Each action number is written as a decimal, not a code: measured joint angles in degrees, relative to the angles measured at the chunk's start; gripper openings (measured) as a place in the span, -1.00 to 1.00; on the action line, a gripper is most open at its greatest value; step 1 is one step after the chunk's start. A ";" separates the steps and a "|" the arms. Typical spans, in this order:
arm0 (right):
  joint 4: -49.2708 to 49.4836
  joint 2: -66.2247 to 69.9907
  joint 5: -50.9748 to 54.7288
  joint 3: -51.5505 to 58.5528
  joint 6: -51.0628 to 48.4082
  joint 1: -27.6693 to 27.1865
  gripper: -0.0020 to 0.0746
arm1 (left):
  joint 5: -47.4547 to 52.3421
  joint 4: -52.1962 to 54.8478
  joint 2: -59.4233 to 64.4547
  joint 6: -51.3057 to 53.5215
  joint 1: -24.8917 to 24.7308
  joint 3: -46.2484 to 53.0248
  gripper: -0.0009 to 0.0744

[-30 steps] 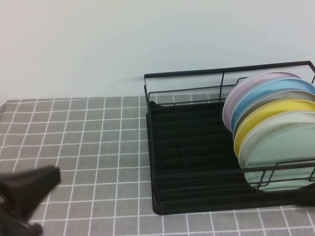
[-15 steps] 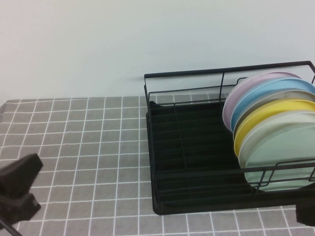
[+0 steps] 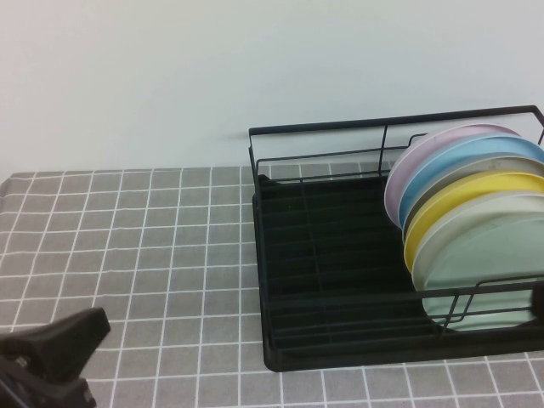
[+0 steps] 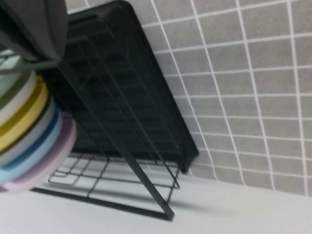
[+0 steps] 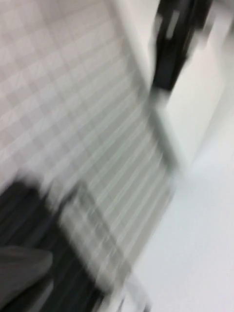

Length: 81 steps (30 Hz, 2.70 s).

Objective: Place plate on rack

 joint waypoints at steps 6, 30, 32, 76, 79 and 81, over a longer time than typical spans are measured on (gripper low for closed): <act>-19.42 0.10 -14.70 0.88 5.98 0.00 -0.93 | 2.87 0.00 0.00 0.00 0.00 0.00 -0.98; 1.87 -23.52 -52.29 29.19 11.43 0.00 -0.94 | 8.88 40.82 -16.29 0.13 0.26 1.00 -0.98; 5.09 -23.52 -52.40 29.19 11.43 0.00 -0.95 | 8.88 41.06 -18.09 0.13 1.33 1.00 -0.98; 13.75 -23.44 -52.65 29.22 11.43 0.00 -0.95 | 2.81 53.41 -33.61 -34.61 17.83 21.26 -0.98; 13.87 -23.44 -52.65 29.22 11.43 0.00 -0.95 | 2.81 53.41 -33.61 -34.61 17.83 21.26 -0.98; 14.30 -23.44 -52.65 29.22 11.47 0.00 -0.95 | 2.81 53.41 -33.61 -34.61 17.83 21.26 -0.98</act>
